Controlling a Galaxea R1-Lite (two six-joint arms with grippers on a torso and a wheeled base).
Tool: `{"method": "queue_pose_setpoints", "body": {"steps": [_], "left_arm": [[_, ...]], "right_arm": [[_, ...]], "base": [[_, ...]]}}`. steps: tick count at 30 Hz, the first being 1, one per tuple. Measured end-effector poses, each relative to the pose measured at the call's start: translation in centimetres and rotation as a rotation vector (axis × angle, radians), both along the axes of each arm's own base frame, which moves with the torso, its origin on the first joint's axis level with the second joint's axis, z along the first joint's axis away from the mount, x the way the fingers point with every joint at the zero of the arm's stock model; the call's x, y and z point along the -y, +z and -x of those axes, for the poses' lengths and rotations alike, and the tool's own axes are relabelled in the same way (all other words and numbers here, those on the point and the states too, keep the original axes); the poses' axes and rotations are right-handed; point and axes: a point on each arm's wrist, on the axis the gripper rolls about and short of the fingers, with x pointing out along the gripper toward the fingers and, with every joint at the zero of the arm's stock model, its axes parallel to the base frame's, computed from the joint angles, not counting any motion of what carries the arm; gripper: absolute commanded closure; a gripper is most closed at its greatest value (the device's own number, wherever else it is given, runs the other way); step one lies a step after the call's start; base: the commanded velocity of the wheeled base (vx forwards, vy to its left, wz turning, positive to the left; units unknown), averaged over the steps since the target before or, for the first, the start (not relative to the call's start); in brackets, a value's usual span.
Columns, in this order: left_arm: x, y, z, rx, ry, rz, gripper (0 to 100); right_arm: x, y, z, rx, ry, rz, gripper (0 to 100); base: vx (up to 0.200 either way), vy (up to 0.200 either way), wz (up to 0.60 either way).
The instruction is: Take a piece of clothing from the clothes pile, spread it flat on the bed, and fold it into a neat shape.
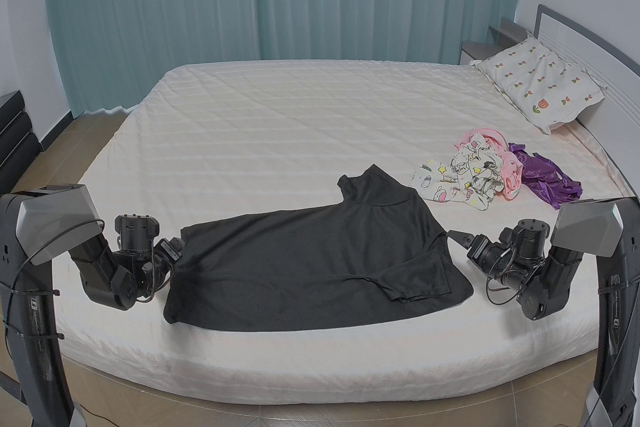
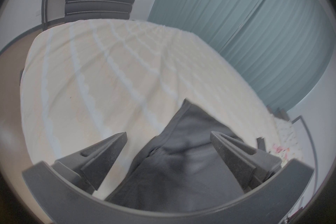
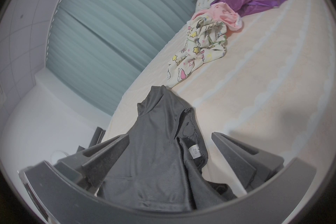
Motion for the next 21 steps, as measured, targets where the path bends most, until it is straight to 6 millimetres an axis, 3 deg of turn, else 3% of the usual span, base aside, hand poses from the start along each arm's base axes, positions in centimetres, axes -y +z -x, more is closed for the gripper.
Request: {"method": "queue_pose_setpoints", "body": {"steps": [6,19,21], "left_arm": [[-0.2,1.6,0.6,0.078,0.007,0.034,0],[-0.4,1.9,0.8,0.078,-0.01,0.051,0],[-0.5,1.9,0.7,0.084,-0.009,0.051,0]], "right_arm": [[0.5,1.4,1.0,-0.022,-0.033,-0.07,0],[0.2,1.8,1.7,-0.031,-0.024,-0.072,0],[0.1,1.8,1.8,-0.032,-0.022,-0.071,0]], "base": [[0.167,0.0,0.0],[0.2,0.0,0.0],[0.0,0.0,0.0]]}}
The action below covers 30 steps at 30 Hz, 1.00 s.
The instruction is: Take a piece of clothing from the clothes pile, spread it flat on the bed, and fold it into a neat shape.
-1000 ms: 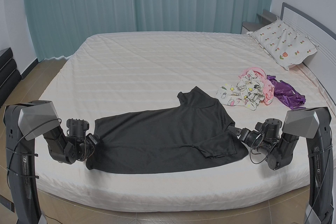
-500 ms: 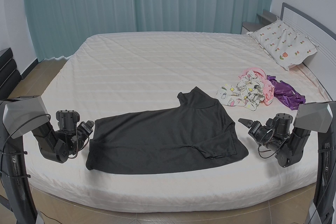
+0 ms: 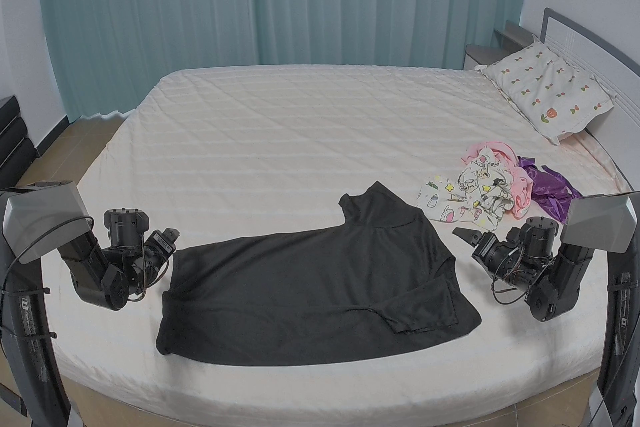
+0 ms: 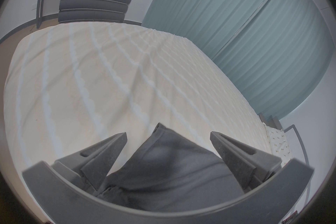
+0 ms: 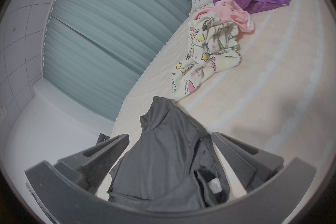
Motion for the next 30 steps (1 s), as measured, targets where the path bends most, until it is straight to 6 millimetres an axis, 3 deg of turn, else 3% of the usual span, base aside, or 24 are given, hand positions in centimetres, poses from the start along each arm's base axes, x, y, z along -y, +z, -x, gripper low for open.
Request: {"method": "queue_pose_setpoints", "body": {"steps": [10,25,26,30], "left_arm": [[0.0,-0.4,-0.2,-0.007,-0.003,-0.003,0],[1.2,-3.8,-1.6,-0.066,-0.092,-0.053,0],[1.3,-4.0,-1.8,-0.067,-0.101,-0.063,100],[1.3,-5.0,-2.4,-0.079,-0.108,-0.108,100]], "right_arm": [[-0.1,-0.1,0.1,-0.006,0.005,0.003,0],[-0.6,-0.3,0.2,-0.013,0.019,0.003,0],[-0.7,-0.3,0.2,-0.012,0.02,0.003,0],[-0.8,-0.3,0.2,-0.013,0.022,0.003,0]], "base": [[0.0,0.0,0.0],[0.0,0.0,0.0],[0.0,0.0,0.0],[0.0,0.0,0.0]]}}
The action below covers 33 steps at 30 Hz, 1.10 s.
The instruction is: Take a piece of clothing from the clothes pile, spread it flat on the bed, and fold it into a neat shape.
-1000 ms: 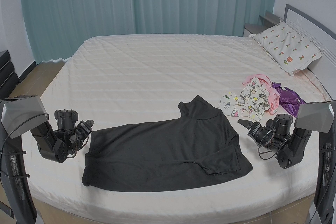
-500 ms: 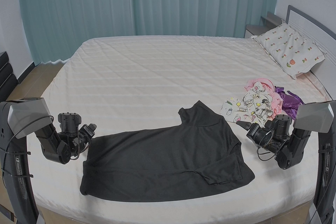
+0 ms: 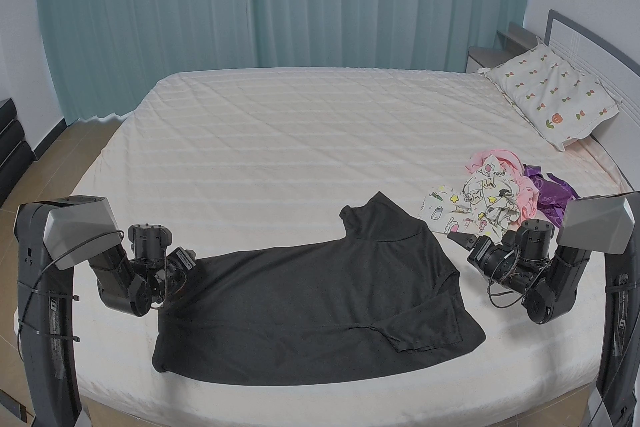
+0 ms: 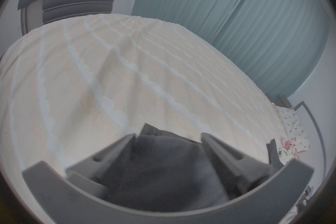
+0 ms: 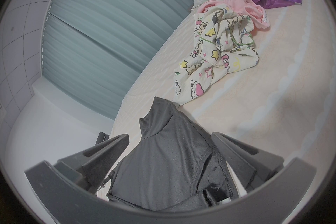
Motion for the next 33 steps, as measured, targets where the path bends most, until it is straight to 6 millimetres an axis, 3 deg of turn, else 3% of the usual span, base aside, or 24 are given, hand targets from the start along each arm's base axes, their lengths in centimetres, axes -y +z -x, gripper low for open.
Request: {"method": "queue_pose_setpoints", "body": {"steps": [8,17,27,33], "left_arm": [[-0.5,-0.6,-1.1,0.026,0.103,-0.026,100],[-1.4,0.4,-2.3,0.149,0.163,0.017,100],[-2.1,0.1,-2.6,0.175,0.174,0.021,100],[-2.2,-0.2,-2.5,0.167,0.176,0.021,100]], "right_arm": [[-0.1,0.0,0.0,-0.001,0.002,0.0,0],[-0.1,-0.1,0.0,-0.002,0.003,0.001,0],[-0.2,0.0,-0.2,0.012,0.005,0.01,0],[-1.2,0.5,-1.0,0.058,0.059,0.085,0]], "base": [[0.0,0.0,0.0],[0.0,0.0,0.0],[0.0,0.0,0.0],[0.0,0.0,0.0]]}}
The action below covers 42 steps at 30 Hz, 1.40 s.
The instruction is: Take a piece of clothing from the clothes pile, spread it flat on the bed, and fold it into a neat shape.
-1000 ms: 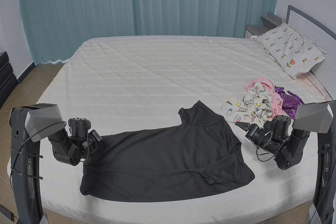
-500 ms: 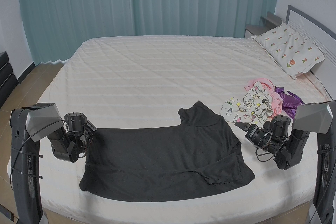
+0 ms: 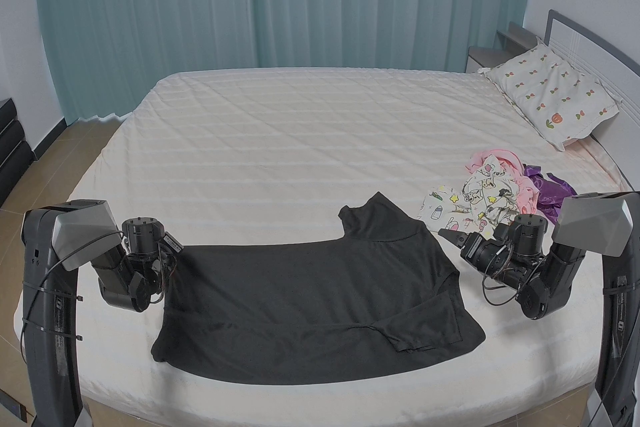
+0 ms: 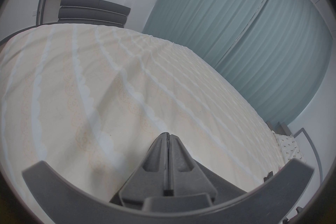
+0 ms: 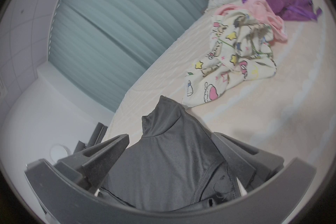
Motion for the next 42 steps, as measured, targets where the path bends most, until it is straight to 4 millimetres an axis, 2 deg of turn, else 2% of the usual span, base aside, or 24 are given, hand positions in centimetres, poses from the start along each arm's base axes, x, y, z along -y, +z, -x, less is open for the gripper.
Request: {"method": "queue_pose_setpoints", "body": {"steps": [5,16,25,34,35,42], "left_arm": [[0.0,-0.1,0.1,-0.004,0.001,0.002,100],[0.1,-0.2,0.3,-0.01,-0.001,0.006,100],[0.1,-0.3,0.4,-0.005,0.001,0.006,100],[0.1,-0.3,0.5,-0.008,0.004,0.007,100],[0.1,-0.3,0.5,-0.009,0.003,0.006,100],[0.1,-0.3,0.5,-0.01,0.003,0.006,100]], "right_arm": [[-0.8,0.1,-1.4,-0.009,0.046,0.084,0],[-3.7,1.2,-7.3,0.008,0.138,0.241,0],[-4.9,-0.1,-10.7,0.004,0.103,0.319,0],[-5.3,-1.9,-12.0,-0.015,0.094,0.335,0],[-5.4,-1.9,-12.1,-0.015,0.094,0.335,100],[-5.4,-2.5,-12.3,-0.033,0.091,0.331,100]], "base": [[0.0,0.0,0.0],[0.0,0.0,0.0],[0.0,0.0,0.0],[0.0,0.0,0.0],[0.0,0.0,0.0],[0.0,0.0,0.0]]}}
